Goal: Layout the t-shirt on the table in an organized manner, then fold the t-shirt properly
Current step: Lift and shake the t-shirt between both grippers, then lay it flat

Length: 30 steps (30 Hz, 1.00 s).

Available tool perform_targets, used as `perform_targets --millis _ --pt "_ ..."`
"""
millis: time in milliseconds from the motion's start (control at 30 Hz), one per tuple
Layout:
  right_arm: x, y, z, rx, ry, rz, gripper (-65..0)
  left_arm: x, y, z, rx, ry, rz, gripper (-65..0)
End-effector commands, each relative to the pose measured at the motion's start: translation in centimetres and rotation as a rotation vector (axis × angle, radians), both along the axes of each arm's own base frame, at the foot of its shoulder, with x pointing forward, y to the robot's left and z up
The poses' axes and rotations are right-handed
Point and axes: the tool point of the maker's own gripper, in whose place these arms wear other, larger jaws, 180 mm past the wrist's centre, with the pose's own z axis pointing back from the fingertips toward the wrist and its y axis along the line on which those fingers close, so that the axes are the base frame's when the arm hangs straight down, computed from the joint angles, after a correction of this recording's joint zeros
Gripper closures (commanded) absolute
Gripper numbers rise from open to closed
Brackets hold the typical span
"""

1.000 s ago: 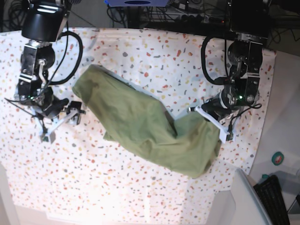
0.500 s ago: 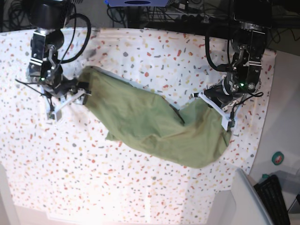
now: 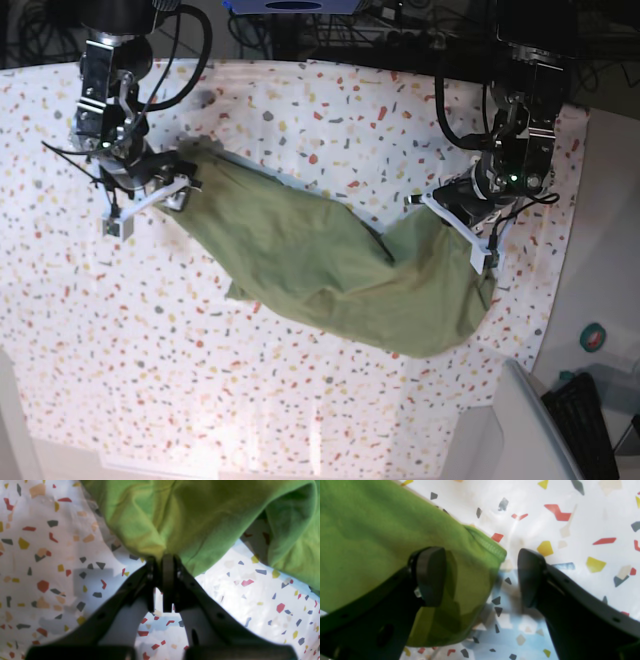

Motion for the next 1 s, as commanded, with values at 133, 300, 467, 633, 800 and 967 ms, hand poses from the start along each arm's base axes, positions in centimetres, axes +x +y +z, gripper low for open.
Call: perform_targets --millis 133,300,467,633,800,967 --pt "-1.3 1.0 -0.5 0.045 0.056 0.028 0.0 0.6 0.3 0.9 0.007 -0.034 -0.004 0.0" --pt "-2.4 0.2 2.9 -0.001 0.01 0.081 0.0 0.9 -1.2 4.3 -0.006 -0.129 -0.045 0.0" --pt "-1.5 -1.3 9.2 -0.09 -0.114 0.092 0.0 2.4 -2.0 8.8 -0.008 -0.259 -0.061 0.0" --pt "4.4 -4.9 15.6 -0.226 -0.261 0.127 0.0 8.9 -2.8 12.6 -0.043 -0.327 -0.034 0.0" --pt "10.9 -8.5 22.0 -0.333 -0.362 0.125 0.0 15.5 -5.2 16.1 -0.08 -0.355 -0.056 0.0" --pt "15.1 -11.8 31.1 -0.455 -0.513 0.089 0.0 20.6 -9.9 22.5 -0.113 -0.468 -0.139 0.0"
